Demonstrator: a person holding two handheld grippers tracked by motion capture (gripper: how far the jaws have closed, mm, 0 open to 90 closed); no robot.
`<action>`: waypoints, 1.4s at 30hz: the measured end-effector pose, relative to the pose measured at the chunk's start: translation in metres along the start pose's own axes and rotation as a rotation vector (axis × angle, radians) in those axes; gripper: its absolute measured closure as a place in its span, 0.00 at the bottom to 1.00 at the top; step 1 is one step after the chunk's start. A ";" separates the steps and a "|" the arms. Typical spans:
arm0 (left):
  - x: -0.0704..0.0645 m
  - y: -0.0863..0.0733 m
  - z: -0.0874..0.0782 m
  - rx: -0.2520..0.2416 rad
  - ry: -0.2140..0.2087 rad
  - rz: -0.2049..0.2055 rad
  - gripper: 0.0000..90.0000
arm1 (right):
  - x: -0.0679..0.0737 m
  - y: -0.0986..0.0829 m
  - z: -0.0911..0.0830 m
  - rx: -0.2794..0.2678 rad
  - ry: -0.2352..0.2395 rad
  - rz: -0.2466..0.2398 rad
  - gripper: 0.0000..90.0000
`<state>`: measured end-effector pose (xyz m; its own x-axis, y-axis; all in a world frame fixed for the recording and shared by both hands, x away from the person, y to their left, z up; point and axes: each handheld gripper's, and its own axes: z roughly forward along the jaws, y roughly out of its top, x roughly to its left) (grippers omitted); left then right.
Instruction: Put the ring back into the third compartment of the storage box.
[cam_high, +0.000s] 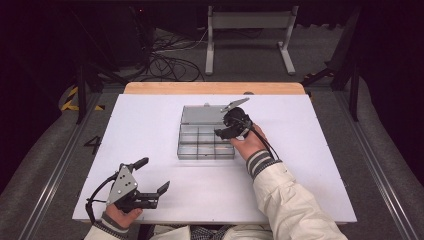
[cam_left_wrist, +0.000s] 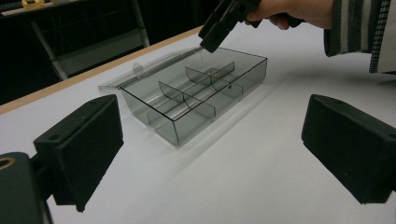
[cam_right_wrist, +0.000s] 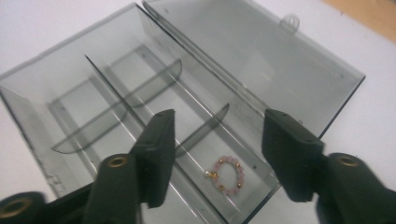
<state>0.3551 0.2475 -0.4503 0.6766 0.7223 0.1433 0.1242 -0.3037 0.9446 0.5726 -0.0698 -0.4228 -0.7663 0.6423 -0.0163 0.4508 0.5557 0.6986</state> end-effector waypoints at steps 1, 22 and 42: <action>0.000 0.000 0.000 -0.002 0.000 0.001 0.07 | 0.001 0.001 -0.003 -0.013 0.007 -0.002 0.44; 0.001 0.000 -0.001 -0.002 0.003 -0.010 0.07 | 0.018 0.006 -0.035 -0.118 0.055 -0.060 0.09; 0.002 0.000 -0.003 -0.008 0.010 -0.006 0.07 | 0.030 -0.001 -0.068 -0.218 0.091 -0.117 0.00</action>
<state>0.3545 0.2505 -0.4492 0.6684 0.7304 0.1405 0.1225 -0.2944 0.9478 0.5175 -0.0868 -0.3748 -0.8497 0.5250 -0.0487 0.2551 0.4901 0.8335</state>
